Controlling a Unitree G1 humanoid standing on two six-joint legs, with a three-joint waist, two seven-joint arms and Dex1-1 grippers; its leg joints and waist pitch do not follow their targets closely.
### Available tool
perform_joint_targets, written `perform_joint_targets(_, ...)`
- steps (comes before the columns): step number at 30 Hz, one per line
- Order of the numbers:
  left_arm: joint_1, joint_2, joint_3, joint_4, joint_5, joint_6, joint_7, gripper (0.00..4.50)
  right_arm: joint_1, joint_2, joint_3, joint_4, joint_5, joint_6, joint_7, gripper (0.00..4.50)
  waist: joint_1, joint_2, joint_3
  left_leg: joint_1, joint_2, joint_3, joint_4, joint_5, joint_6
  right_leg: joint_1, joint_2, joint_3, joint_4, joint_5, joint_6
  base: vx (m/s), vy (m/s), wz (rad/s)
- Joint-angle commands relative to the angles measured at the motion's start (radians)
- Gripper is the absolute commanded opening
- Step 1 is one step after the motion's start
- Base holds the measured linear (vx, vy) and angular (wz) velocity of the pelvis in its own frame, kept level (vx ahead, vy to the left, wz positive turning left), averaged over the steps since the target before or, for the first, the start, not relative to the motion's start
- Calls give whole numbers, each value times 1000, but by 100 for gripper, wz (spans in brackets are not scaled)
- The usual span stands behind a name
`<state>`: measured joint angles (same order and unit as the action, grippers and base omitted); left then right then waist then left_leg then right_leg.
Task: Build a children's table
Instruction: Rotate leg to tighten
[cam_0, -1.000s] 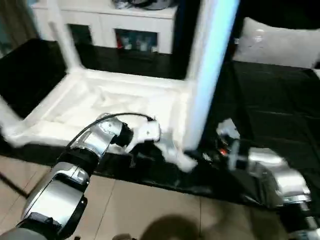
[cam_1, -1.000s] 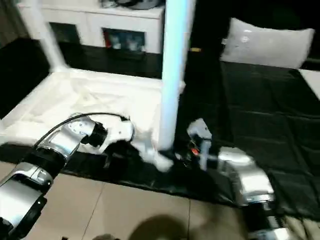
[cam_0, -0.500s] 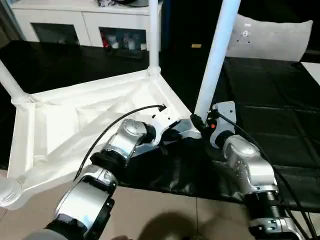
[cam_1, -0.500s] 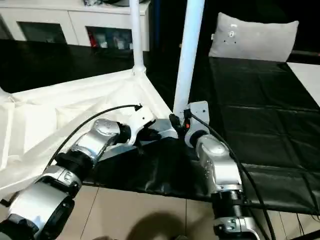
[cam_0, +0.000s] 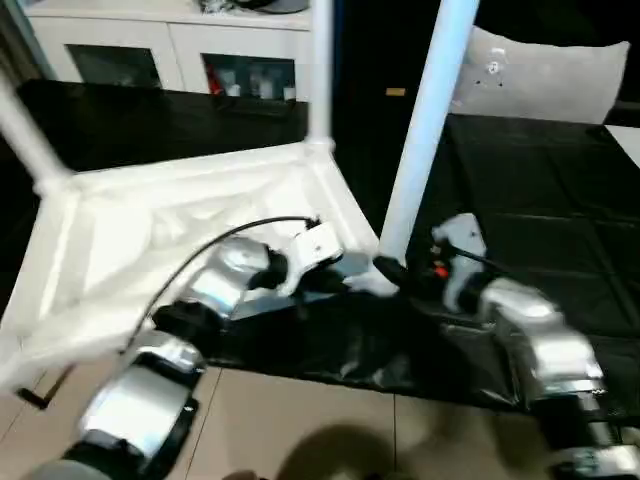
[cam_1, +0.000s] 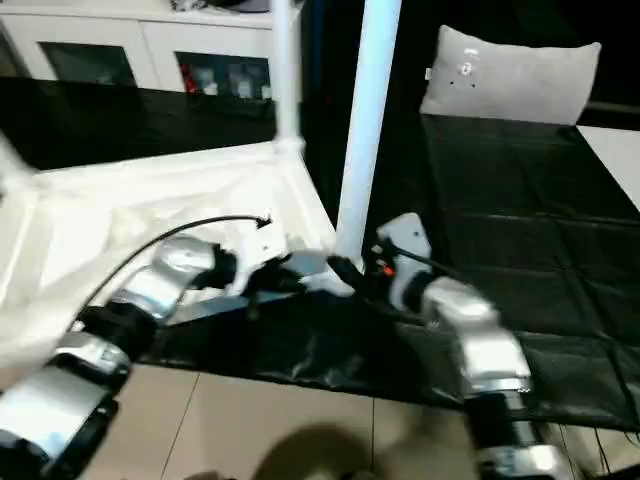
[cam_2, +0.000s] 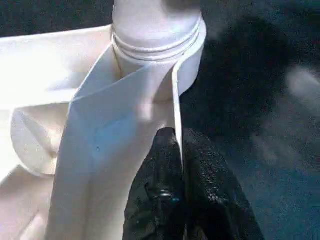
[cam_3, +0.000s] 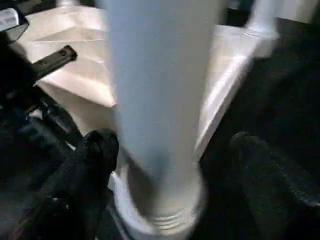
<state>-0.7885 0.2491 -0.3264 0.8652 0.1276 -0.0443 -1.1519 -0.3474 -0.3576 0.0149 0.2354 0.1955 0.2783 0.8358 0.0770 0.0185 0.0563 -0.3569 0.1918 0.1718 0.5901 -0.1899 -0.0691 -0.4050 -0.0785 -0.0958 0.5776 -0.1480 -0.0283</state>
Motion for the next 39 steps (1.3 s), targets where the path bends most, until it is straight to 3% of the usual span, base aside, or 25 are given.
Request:
perform_joint_targets(1, -3, 12, -38, -35, 4, -67, -92, 0, 10, -39, 16, -15, 19, -11, 96, 417, 6, -4, -73, 4, 37, -6, -64, -175, 86, 67, -72, 50, -66, -263, -193, 0, 0, 0)
perform_joint_targets(3, -12, 41, -69, -13, 25, -152, -147, 0, 15, -115, 51, -13, 40, -26, 240, 417, 20, -11, -76, 3, 40, -5, -62, -166, 99, 68, -71, 48, -61, -234, -202, 0, 0, 0)
perform_joint_targets(4, -15, 47, -76, -7, 27, -173, -165, 0, 17, -135, 65, -12, 43, -41, 280, 417, 23, -9, -76, 3, 41, -5, -61, -165, 101, 68, -72, 49, -58, -229, -203, 0, 0, 0)
perform_joint_targets(8, -10, 62, -92, -19, 13, -197, -252, 0, 19, -154, 80, -5, 62, -63, 363, 417, 36, -9, -75, 4, 41, -3, -61, -166, 98, 64, -76, 48, -61, -256, -203, 0, 0, 0)
perform_joint_targets(9, -8, 67, -99, -28, 8, -203, -289, 0, 17, -158, 87, 0, 71, -63, 397, 417, 38, -19, -75, 4, 43, -2, -62, -164, 95, 63, -75, 49, -60, -263, -200, 0, 0, 0)
perform_joint_targets(10, -8, 69, -104, -32, 7, -205, -303, 0, 16, -160, 91, 0, 76, -59, 414, 417, 42, -15, -75, 6, 44, -4, -62, -160, 94, 62, -76, 49, -57, -265, -203, 0, 0, 0)
perform_joint_targets(21, -10, 67, -124, -40, -1, -246, -374, 0, -8, -149, 130, 32, 101, -20, 487, 322, 52, -14, -75, 4, 43, -5, -63, -160, 78, 61, -78, 48, -61, -305, -180, 0, 0, 0)
perform_joint_targets(26, -14, 71, -124, -35, -3, -251, -387, 0, -13, -151, 138, 39, 112, -2, 510, 283, 53, -13, -78, 3, 43, -4, -61, -149, 82, 62, -77, 48, -56, -266, -192, 0, 0, 0)
perform_joint_targets(33, -15, 73, -122, -28, -5, -250, -387, 0, -14, -153, 140, 37, 123, 13, 527, 230, 55, -12, -76, 5, 43, -5, -62, -158, 77, 61, -77, 46, -61, -297, -184, 0, 0, 0)
perform_joint_targets(39, -3, 58, -91, -39, -22, -183, -338, 0, 15, -127, 115, -18, 183, 74, 505, 204, 60, -10, -77, 5, 44, -5, -62, -146, 74, 61, -76, 47, -59, -289, -180, 0, 0, 0)
